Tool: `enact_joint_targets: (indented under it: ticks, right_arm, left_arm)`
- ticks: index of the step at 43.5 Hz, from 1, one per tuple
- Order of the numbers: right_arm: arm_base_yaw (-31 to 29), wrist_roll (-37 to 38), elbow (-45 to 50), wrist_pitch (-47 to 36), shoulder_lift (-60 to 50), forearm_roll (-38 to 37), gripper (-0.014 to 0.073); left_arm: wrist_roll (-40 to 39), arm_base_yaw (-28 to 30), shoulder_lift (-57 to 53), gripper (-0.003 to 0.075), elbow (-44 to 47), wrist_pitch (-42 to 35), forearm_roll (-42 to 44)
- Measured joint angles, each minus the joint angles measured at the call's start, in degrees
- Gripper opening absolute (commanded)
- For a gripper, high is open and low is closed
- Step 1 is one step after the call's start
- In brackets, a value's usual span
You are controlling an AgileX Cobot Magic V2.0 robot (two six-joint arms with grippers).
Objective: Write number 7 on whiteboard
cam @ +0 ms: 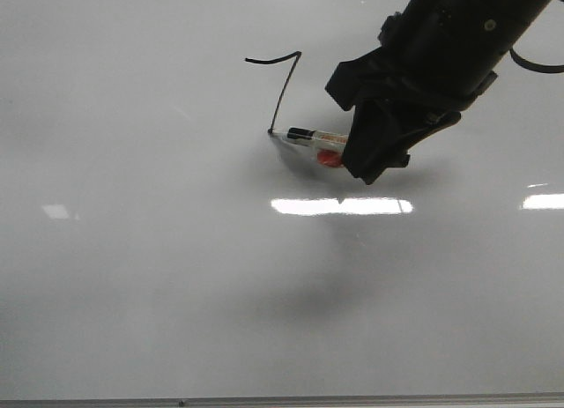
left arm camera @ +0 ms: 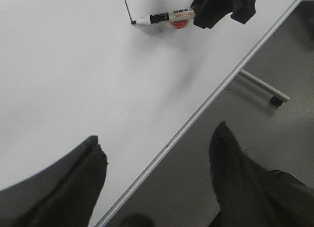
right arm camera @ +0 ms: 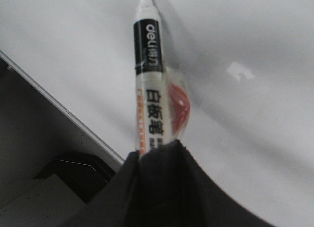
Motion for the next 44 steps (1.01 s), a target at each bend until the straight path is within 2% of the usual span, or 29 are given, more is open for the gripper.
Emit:
enact_joint_targets:
  ticks: [10, 16, 21, 28, 44]
  right_arm:
    - [3.0, -3.0, 0.0, 2.5, -5.9, -0.7, -0.0058]
    - [6.7, -10.9, -0.2, 10.3, -12.5, -0.7, -0.0058]
    - [9.5, -17.4, -0.2, 17.6, -17.6, -0.7, -0.0058]
    - [11.6, -22.7, -0.2, 25.1, -23.6, -0.1, -0.0058]
    - [11.8, -23.7, -0.2, 31.5, -27.8, 0.3, -0.0058]
  left_arm:
    - [1.7, 0.0, 0.5, 0.0464, 0.0, -0.1, -0.4]
    - [6.6, 0.0, 1.9, 0.0559, 0.0, 0.6, -2.7]
    - [13.2, -0.3, 4.2, 0.0567, -0.1, 1.8, -7.7]
    - [20.3, -4.8, 9.1, 0.0567, -1.5, 3.3, -11.6]
    - [24.2, -18.4, 22.0, 0.0567, -8.4, -0.3, -12.5]
